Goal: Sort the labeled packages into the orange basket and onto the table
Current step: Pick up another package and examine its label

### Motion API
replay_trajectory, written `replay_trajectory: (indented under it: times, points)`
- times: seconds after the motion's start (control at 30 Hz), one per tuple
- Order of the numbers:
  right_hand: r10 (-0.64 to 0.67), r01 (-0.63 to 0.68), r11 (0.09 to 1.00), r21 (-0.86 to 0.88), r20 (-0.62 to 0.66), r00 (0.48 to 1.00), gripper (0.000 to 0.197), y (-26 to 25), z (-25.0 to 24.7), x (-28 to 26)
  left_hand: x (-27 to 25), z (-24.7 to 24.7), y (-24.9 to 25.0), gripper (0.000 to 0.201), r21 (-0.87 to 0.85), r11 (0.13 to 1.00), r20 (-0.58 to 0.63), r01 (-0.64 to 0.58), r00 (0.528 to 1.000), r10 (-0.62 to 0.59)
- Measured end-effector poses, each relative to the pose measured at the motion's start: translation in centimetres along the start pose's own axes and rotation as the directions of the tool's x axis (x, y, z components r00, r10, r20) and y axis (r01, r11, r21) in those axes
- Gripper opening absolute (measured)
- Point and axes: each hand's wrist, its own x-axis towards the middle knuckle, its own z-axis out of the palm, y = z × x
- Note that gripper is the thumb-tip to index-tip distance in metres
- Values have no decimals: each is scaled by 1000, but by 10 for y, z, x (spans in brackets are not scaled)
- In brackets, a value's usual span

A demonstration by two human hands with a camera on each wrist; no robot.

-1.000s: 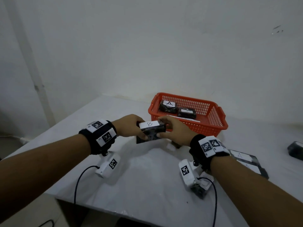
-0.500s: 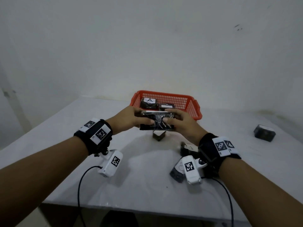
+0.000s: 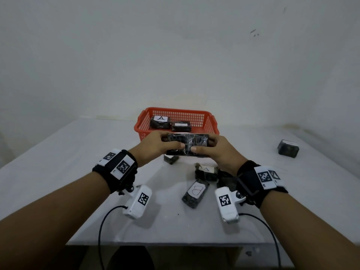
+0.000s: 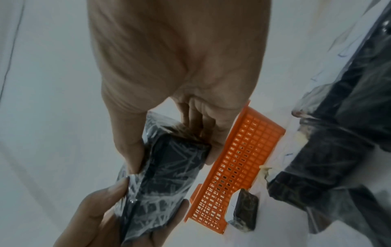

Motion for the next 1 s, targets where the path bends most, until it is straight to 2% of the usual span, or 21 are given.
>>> replay_trajectory:
  times: [0.1, 0.27, 0.43, 0.57, 0.63, 0.77, 0.9, 1.0]
  points:
    - [-9, 8, 1000, -17, -19, 1000, 40, 0, -9, -4, 2, 7, -1, 52, -27, 1000, 69, -5, 998, 7]
    - [23, -23, 999, 27, -18, 1000, 32, 2, -15, -7, 6, 16, 2, 35, 51, 998, 12, -32, 999, 32]
    - [0, 1, 1000, 16, -106, 994, 31, 5, -22, -7, 9, 24, -1, 51, -15, 1000, 77, -12, 997, 13]
    - [2, 0, 1000, 27, -73, 997, 38, 7, -18, -6, 11, 25, -1, 51, 21, 1000, -13, -20, 1000, 20]
    - [4, -4, 1000, -6, -73, 997, 41, 6, -16, -6, 11, 26, 1, 56, 20, 1000, -4, -21, 1000, 21]
    - [-12, 9, 1000, -27, -107, 994, 39, 2, -19, -8, 13, 26, 1, 58, -112, 994, 77, 6, 997, 3]
    - [24, -21, 999, 35, -82, 996, 40, 7, -20, -6, 15, 24, -1, 56, -45, 999, 32, -15, 999, 17]
    - [25, -24, 1000, 18, -79, 997, 34, 8, -23, -9, 15, 25, -1, 61, -69, 998, 47, -9, 999, 12]
